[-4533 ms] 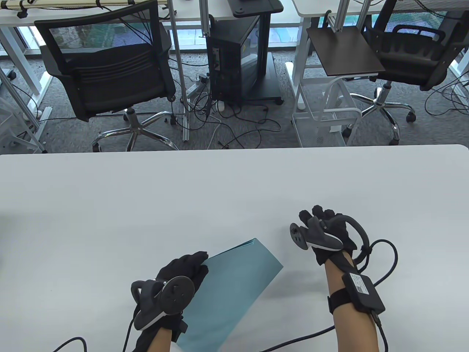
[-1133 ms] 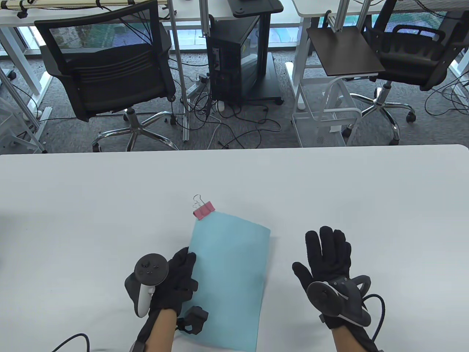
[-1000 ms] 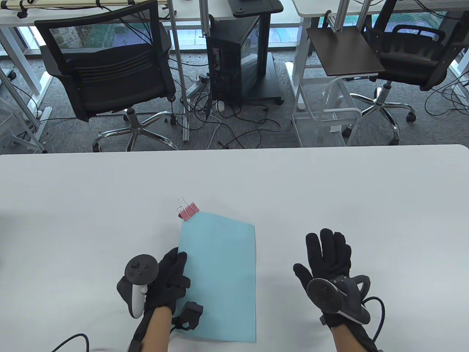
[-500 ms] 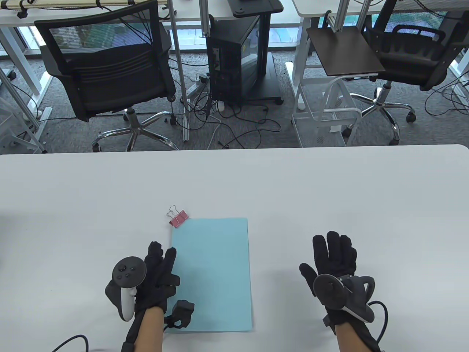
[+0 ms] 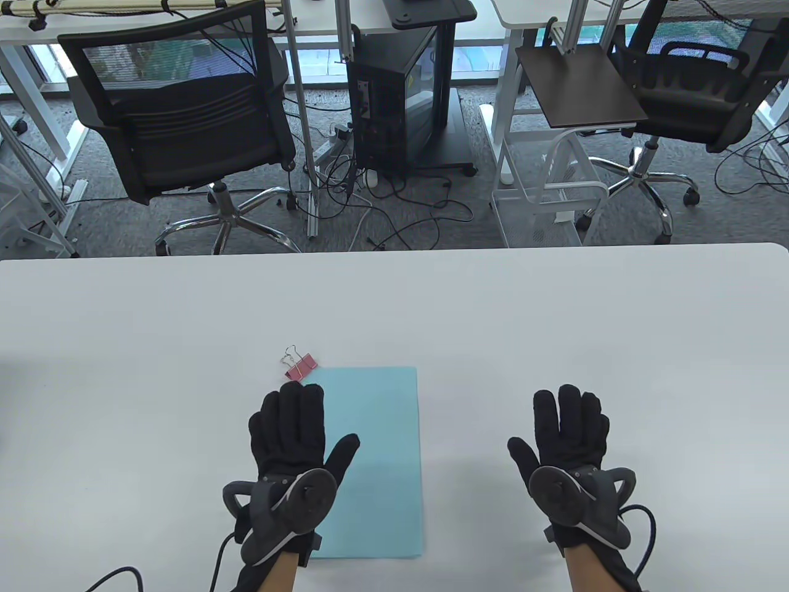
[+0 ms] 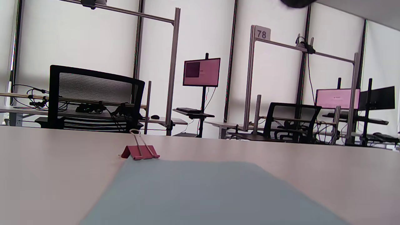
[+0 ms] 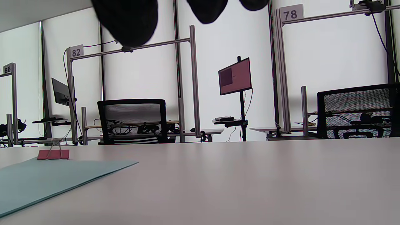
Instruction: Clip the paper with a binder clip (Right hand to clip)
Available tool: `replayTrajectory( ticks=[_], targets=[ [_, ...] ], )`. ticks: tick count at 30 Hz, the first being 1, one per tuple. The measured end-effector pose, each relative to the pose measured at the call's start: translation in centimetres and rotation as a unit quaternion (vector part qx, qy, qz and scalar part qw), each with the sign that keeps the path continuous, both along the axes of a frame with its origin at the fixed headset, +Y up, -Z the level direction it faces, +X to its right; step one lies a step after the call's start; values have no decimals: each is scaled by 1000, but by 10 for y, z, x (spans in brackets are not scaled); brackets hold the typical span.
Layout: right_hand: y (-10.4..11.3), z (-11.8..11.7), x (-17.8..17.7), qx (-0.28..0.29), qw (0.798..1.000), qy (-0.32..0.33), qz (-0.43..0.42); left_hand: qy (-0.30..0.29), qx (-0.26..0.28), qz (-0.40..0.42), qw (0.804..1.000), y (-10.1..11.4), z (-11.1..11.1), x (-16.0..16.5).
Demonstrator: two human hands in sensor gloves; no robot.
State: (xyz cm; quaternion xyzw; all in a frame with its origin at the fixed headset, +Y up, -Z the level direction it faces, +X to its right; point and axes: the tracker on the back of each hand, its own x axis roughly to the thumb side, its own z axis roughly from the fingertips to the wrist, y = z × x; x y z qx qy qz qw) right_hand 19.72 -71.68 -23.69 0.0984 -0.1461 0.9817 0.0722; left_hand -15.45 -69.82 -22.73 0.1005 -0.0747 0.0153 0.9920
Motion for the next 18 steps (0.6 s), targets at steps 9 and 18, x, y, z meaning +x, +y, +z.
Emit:
replayTrajectory(
  ticks=[9,18],
  targets=[
    [-9,-3,0,-13,1000,4,-6,11,-59,-35,998,-24,-8,-2],
    [-10,-2,0,-23,1000,3,-6,16,-77,-23,997,-28,-9,-6]
  ],
)
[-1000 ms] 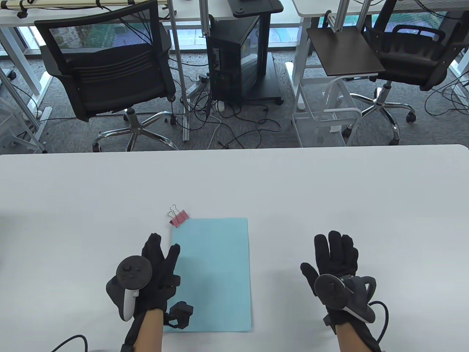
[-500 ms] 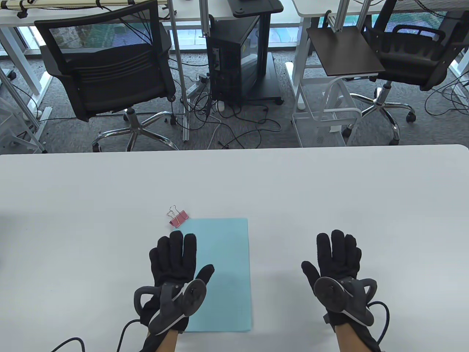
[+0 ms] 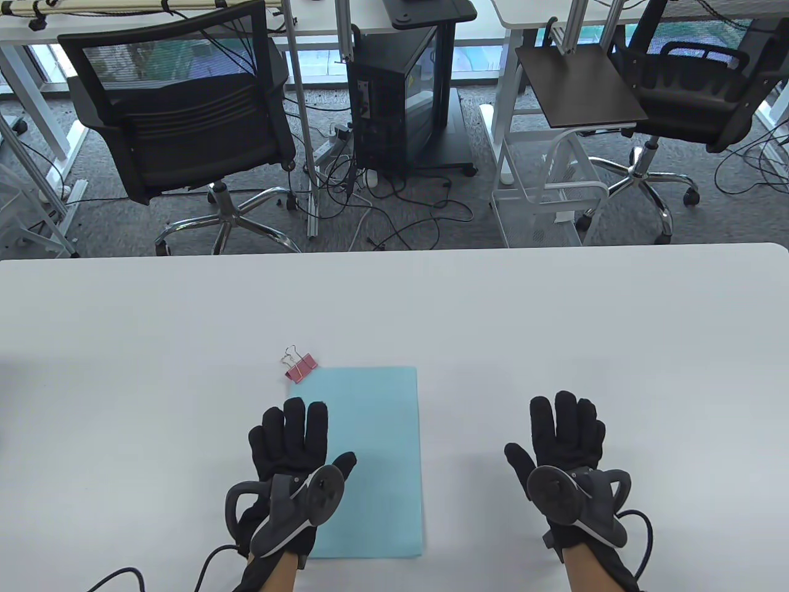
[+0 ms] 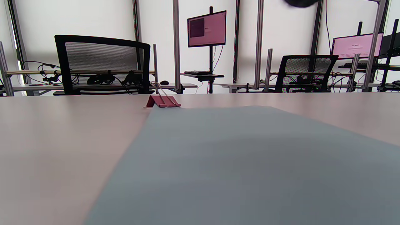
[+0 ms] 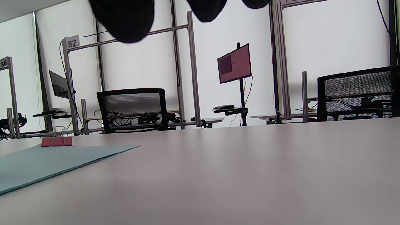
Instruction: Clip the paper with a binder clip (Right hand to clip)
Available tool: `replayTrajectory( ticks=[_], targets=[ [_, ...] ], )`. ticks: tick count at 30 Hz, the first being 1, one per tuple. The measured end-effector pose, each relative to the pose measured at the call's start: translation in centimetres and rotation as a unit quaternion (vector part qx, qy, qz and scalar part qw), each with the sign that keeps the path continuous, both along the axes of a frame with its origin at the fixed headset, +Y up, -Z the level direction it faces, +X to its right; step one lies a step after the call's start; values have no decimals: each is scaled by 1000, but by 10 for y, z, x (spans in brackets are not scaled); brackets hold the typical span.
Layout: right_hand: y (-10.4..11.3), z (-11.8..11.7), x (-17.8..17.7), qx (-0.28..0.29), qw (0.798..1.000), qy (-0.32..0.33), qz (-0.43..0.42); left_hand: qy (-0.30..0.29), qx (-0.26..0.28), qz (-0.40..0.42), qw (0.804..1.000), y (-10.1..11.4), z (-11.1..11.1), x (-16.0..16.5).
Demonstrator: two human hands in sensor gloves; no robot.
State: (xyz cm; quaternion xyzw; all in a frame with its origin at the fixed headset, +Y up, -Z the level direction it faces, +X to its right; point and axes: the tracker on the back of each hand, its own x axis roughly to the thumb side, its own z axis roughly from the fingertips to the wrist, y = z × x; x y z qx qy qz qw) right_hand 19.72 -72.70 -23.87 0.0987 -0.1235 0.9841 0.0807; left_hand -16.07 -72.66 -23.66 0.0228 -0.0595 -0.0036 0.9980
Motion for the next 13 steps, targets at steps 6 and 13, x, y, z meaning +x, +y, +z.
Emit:
replayTrajectory(
  ticks=[6,13],
  targets=[
    [0,-1,2,-1,1000,0,-8,3,-5,3,1000,-2,-2,-1],
    [0,-1,2,-6,1000,1,-6,5,-11,7,1000,-1,-1,-2]
  ],
)
